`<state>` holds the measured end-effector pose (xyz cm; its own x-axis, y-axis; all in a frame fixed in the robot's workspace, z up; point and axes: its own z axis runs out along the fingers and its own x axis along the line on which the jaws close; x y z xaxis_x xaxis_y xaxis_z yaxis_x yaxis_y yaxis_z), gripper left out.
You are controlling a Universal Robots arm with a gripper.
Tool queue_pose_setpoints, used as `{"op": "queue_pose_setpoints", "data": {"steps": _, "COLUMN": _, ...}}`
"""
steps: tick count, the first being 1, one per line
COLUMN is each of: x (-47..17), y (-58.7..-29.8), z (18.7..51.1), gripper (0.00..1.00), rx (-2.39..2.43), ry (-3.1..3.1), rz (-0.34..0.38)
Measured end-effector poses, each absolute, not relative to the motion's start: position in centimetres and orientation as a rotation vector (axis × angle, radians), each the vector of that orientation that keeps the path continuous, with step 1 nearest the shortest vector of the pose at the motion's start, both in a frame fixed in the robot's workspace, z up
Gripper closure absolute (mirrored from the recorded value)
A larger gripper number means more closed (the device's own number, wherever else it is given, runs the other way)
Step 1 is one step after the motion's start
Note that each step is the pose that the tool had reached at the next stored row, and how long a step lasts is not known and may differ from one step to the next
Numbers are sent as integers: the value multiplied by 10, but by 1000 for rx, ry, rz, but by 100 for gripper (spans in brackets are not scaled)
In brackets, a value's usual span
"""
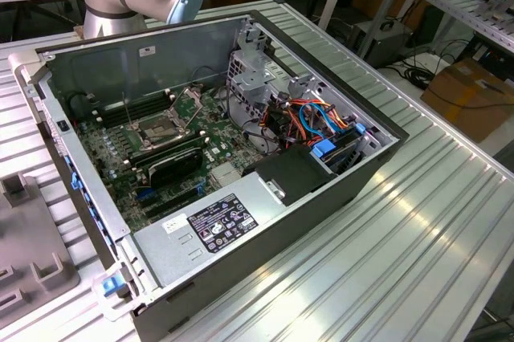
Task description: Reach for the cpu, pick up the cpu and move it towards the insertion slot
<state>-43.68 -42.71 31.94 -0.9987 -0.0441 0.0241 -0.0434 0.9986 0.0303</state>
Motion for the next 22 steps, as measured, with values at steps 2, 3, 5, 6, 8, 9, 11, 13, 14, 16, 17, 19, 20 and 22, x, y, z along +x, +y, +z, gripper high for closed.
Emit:
{"op": "queue_pose_setpoints", "data": {"steps": 2, "x": -437, "y": -427, "z": 321, "gripper": 45, "rx": 68, "ry": -3115, "rz": -46}}
{"op": "queue_pose_setpoints", "data": {"steps": 3, "x": -437, "y": -427, "z": 321, "gripper": 45, "rx": 68, "ry": -3116, "rz": -46}}
{"op": "queue_pose_setpoints", "data": {"steps": 5, "x": -437, "y": -427, "z": 324, "gripper": 45, "rx": 68, "ry": -3116, "rz": -46}}
{"op": "queue_pose_setpoints", "data": {"steps": 6, "x": -437, "y": -427, "z": 326, "gripper": 45, "rx": 68, "ry": -3116, "rz": -46}}
{"op": "queue_pose_setpoints", "data": {"steps": 8, "x": -437, "y": -427, "z": 332, "gripper": 45, "rx": 68, "ry": -3116, "rz": -46}}
{"op": "queue_pose_setpoints", "data": {"steps": 9, "x": -437, "y": -427, "z": 335, "gripper": 45, "rx": 68, "ry": -3116, "rz": -46}}
{"op": "queue_pose_setpoints", "data": {"steps": 11, "x": -437, "y": -427, "z": 343, "gripper": 45, "rx": 68, "ry": -3116, "rz": -46}}
{"op": "queue_pose_setpoints", "data": {"steps": 13, "x": -437, "y": -427, "z": 345, "gripper": 45, "rx": 68, "ry": -3116, "rz": -47}}
{"op": "queue_pose_setpoints", "data": {"steps": 14, "x": -437, "y": -427, "z": 345, "gripper": 45, "rx": 68, "ry": -3116, "rz": -47}}
{"op": "queue_pose_setpoints", "data": {"steps": 16, "x": -437, "y": -427, "z": 345, "gripper": 45, "rx": 68, "ry": -3116, "rz": -46}}
{"op": "queue_pose_setpoints", "data": {"steps": 17, "x": -437, "y": -427, "z": 347, "gripper": 45, "rx": 68, "ry": -3116, "rz": -46}}
{"op": "queue_pose_setpoints", "data": {"steps": 19, "x": -437, "y": -427, "z": 350, "gripper": 45, "rx": 68, "ry": -3116, "rz": -46}}
{"op": "queue_pose_setpoints", "data": {"steps": 20, "x": -437, "y": -427, "z": 352, "gripper": 45, "rx": 68, "ry": -3116, "rz": -46}}
{"op": "queue_pose_setpoints", "data": {"steps": 22, "x": -437, "y": -427, "z": 359, "gripper": 45, "rx": 68, "ry": -3116, "rz": -46}}
